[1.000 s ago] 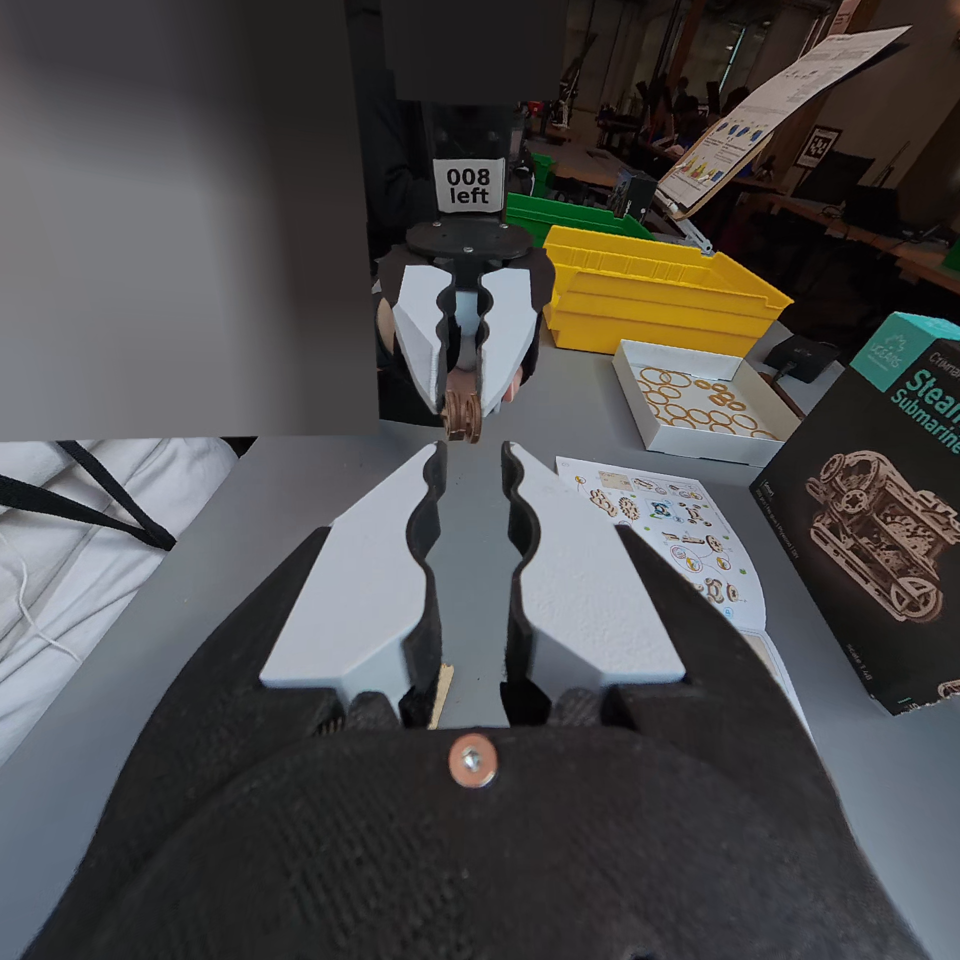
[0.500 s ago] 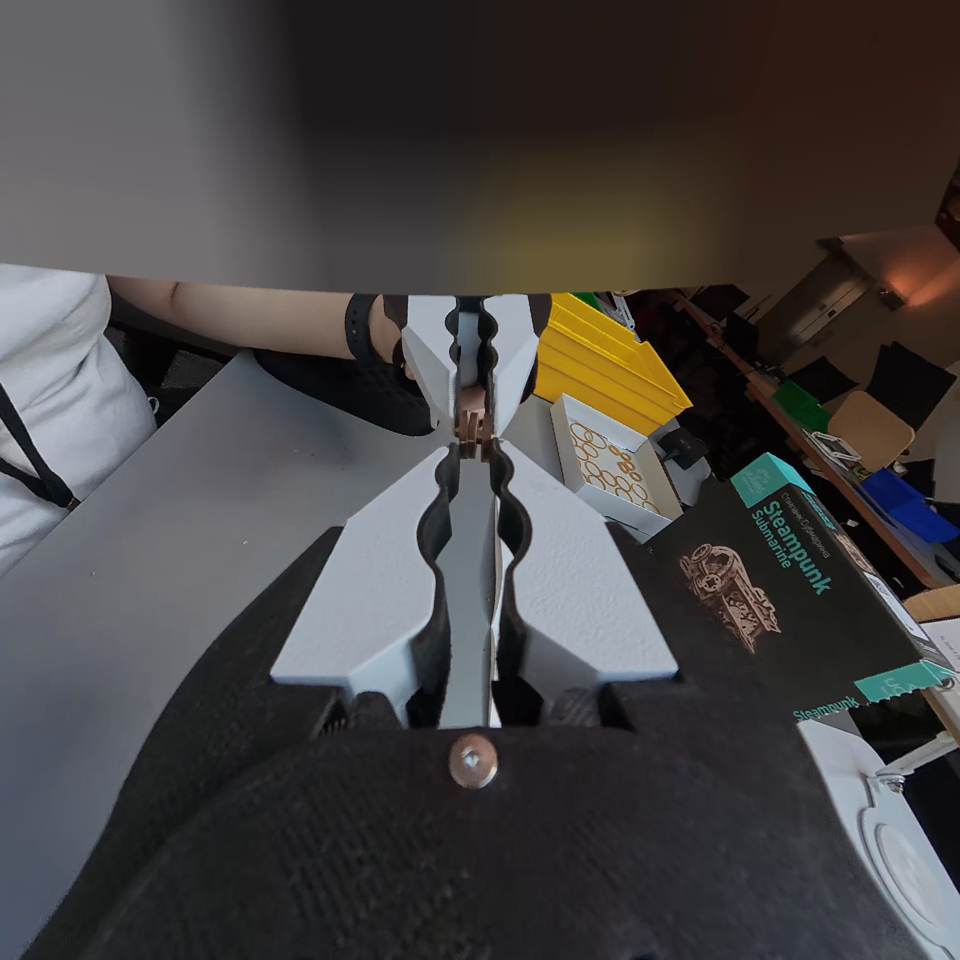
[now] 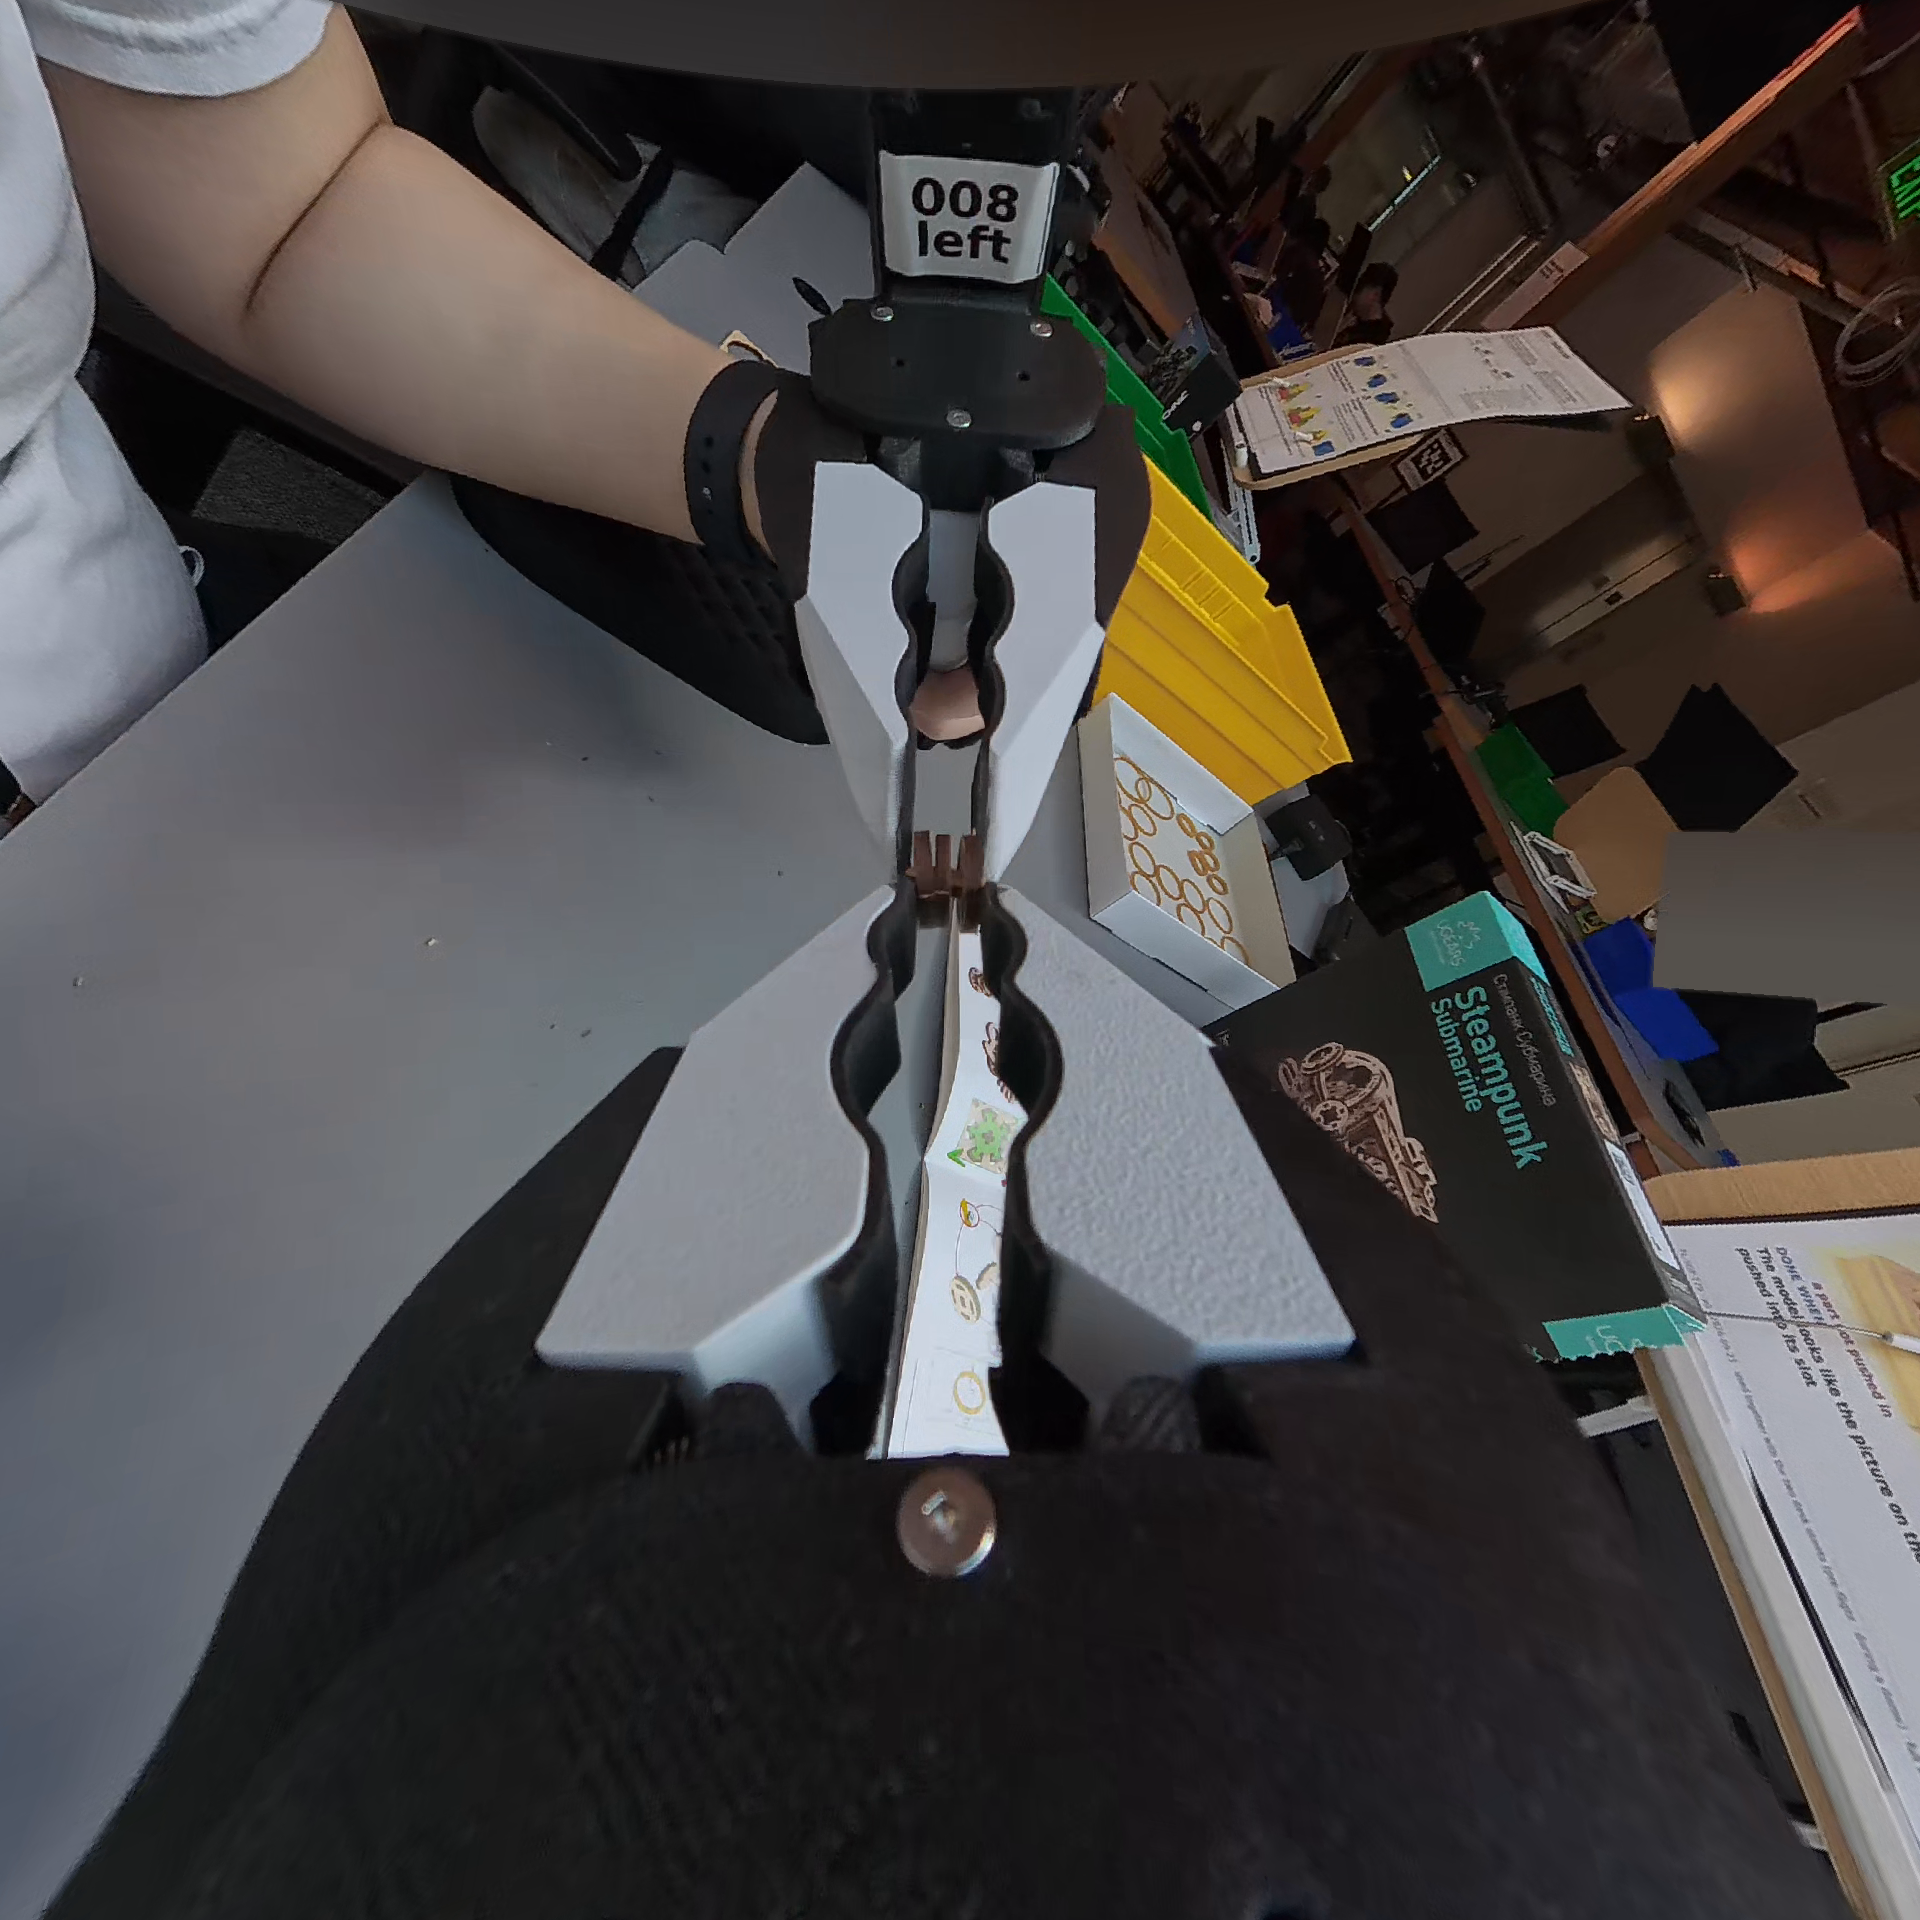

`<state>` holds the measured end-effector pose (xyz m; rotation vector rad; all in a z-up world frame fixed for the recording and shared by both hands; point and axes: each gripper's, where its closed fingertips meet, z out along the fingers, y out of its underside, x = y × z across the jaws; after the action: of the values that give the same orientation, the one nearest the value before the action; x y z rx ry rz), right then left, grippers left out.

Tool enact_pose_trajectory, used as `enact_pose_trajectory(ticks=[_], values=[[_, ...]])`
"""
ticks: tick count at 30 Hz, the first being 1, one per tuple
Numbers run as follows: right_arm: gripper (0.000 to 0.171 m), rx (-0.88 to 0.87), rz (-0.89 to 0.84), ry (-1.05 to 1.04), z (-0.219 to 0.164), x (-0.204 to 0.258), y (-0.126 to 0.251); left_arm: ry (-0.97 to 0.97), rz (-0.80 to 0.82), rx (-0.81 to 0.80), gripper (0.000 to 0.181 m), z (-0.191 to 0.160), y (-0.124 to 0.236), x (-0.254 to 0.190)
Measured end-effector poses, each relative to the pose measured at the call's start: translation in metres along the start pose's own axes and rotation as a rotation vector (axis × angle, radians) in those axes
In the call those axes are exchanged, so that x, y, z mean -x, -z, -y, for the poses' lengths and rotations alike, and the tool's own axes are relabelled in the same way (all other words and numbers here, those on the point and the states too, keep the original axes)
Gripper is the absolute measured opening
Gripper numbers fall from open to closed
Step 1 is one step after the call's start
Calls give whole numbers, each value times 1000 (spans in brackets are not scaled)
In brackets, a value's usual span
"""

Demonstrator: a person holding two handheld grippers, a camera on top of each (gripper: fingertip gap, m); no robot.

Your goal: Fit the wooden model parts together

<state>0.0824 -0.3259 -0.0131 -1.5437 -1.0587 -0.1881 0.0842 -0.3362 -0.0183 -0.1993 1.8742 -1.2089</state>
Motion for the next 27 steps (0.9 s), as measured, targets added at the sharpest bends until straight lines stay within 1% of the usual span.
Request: enact_pose_trajectory(ticks=[3, 5, 8, 12, 16, 19, 24, 27], values=[[11, 46, -14, -26, -7, 2, -1, 19, -21, 34, 11, -7, -3, -3], [11, 47, 5, -96, -13, 14, -2, 66, -82, 48, 11, -14, -6, -17], [11, 43, 19, -148, -25, 37, -4, 98, -165, 95, 10, -29, -11, -38], [10, 33, 62, -268, -38, 51, -6, 151, -249, 143, 10, -41, -17, -50], [10, 39, 109, -297, -43, 57, -9, 178, -268, 172, 11, -48, -16, -56], [10, 51, 97, -296, -48, 56, -9, 180, -244, 200, 11, -53, -19, -54], [10, 30, 90, -310, -49, 54, -9, 231, -245, 196, 10, -53, -20, -52], [11, 22, 88, -334, -51, 53, -9, 203, -233, 213, 10, -57, -22, -51]])
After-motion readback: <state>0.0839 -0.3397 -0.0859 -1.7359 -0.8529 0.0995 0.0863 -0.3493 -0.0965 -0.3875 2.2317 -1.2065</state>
